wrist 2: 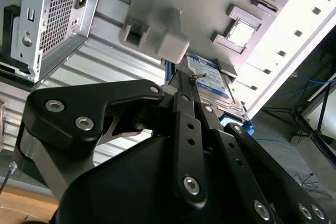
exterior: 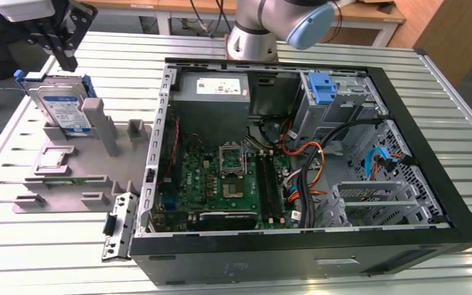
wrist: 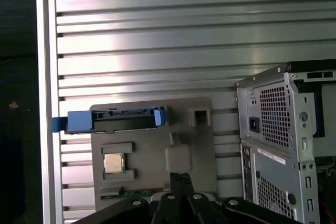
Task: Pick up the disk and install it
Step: 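Reach for the disk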
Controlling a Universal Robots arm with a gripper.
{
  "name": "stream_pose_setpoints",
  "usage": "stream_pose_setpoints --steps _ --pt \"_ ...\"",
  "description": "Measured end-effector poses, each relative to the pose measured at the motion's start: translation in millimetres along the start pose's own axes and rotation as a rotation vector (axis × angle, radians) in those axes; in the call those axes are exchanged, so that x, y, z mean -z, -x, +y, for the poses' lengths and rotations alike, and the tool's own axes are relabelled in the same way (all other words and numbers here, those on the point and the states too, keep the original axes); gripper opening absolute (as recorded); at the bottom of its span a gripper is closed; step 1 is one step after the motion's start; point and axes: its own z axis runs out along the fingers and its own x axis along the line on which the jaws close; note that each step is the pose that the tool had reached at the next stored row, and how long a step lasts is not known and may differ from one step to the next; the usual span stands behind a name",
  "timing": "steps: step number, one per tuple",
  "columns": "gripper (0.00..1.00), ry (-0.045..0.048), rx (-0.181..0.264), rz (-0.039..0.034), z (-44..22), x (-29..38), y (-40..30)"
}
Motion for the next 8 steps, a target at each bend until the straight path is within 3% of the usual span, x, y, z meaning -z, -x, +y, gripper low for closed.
stream_pose_setpoints --steps 8 --pt "0.10 0.0000 0.000 0.0001 -1.0 -4.5 -14.7"
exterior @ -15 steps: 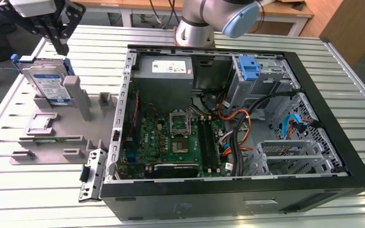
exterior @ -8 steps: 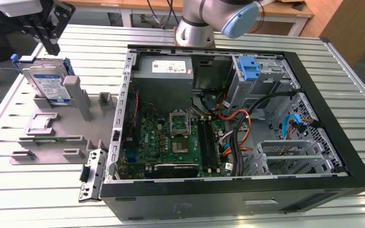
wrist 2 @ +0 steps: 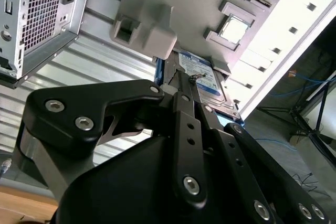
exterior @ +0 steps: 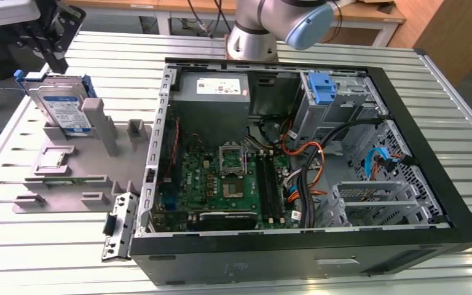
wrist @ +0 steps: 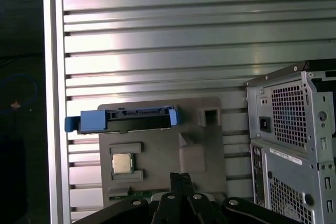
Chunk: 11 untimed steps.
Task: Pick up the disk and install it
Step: 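Reach for the disk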
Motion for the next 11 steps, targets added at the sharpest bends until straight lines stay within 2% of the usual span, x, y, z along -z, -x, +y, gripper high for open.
stream_pose_setpoints --steps 11 --pt "0.10 0.0000 0.000 0.0000 -0.3 -0.5 -2.7"
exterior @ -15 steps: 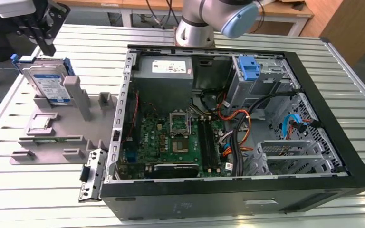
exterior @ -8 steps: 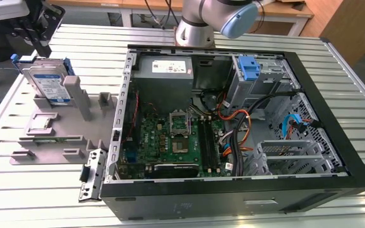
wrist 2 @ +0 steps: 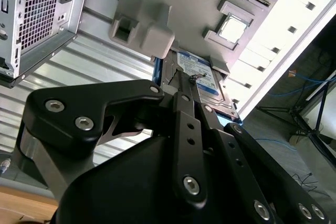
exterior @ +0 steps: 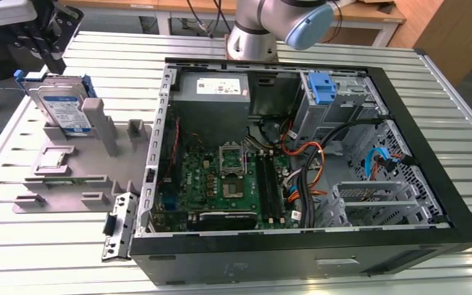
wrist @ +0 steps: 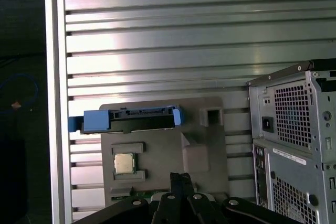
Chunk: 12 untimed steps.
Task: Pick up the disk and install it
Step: 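Reach for the disk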
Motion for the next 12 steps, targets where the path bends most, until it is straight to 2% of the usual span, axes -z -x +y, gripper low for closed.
stream_pose_setpoints --steps 10,12 --pt "0.10 0.0000 0.000 0.0000 0.0 0.0 -0.4" --pt "0.10 -0.0001 0.000 0.0034 0.0 -0.2 -0.4"
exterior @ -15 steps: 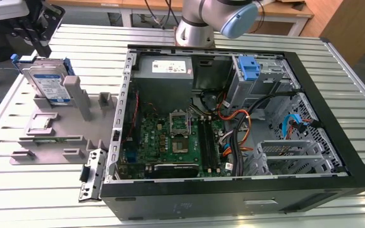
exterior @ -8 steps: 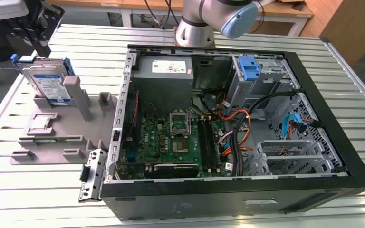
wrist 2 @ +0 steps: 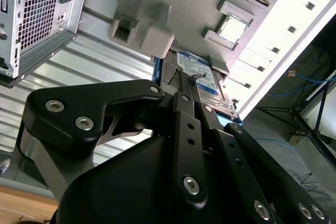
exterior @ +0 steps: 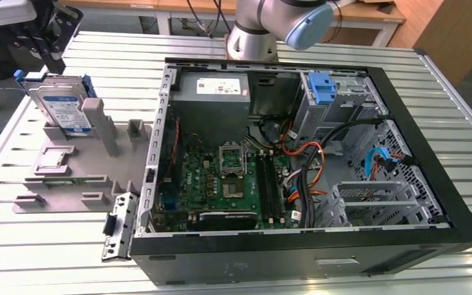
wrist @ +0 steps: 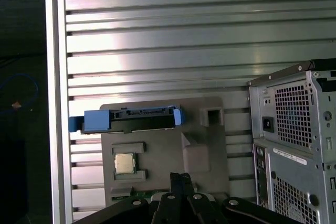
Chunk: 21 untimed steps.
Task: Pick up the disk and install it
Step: 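Reach for the disk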
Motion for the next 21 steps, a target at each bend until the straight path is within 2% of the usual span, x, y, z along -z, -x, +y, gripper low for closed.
stream_pose_setpoints --steps 5,7,9,15,21 --pt "0.10 -0.0024 -0.002 0.0304 -0.1 -2.1 0.1" --pt "0.10 -0.0030 -0.002 0.0390 -0.1 -2.8 0.1" --pt "0.10 -0.0035 -0.002 0.0446 -0.2 -3.2 0.1" --pt "0.10 -0.0041 -0.003 0.0511 -0.2 -4.2 0.1" --pt "0.10 -0.0041 -0.003 0.0519 -0.2 -4.6 0.1"
